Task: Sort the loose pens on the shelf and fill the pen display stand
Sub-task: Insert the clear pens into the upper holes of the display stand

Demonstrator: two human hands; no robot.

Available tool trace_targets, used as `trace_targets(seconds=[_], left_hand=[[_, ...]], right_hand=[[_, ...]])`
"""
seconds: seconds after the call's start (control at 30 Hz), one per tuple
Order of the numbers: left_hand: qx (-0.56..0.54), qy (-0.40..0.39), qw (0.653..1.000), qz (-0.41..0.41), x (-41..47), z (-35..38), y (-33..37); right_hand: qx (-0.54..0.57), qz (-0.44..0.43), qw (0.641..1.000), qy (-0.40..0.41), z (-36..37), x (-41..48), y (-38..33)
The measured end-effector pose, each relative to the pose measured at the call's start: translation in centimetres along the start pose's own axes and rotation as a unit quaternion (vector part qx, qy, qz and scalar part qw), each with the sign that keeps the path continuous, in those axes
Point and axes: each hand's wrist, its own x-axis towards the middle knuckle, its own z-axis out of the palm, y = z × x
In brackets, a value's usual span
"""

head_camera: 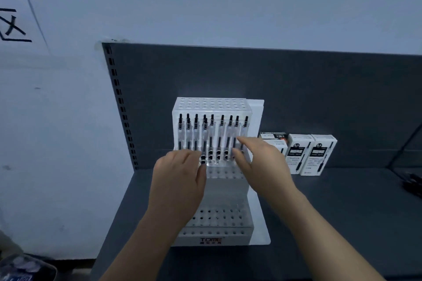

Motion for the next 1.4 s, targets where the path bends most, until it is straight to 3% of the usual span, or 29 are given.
trace_targets(seconds=[0.3,0.5,0.9,1.4], left_hand=[[-0.038,-0.052,0.996,0.062,-0.6,3.5,9.0],[-0.081,-0.069,0.99,0.093,-1.1,6.4,19.7],[-0.129,-0.135,0.972,0.143,-2.9,13.7,42.4],[-0.169,-0.161,0.952,0.196,4.6,26.3,62.8]], right_hand=[[-0.09,0.048,0.995,0.023,-4.3,-6.7,7.2],[-0.126,0.106,0.985,0.057,-10.3,-12.2,15.3],[-0.183,0.194,0.963,0.029,-22.6,-21.8,33.5],[-0.22,0.273,0.936,0.031,-31.1,-21.4,56.2]])
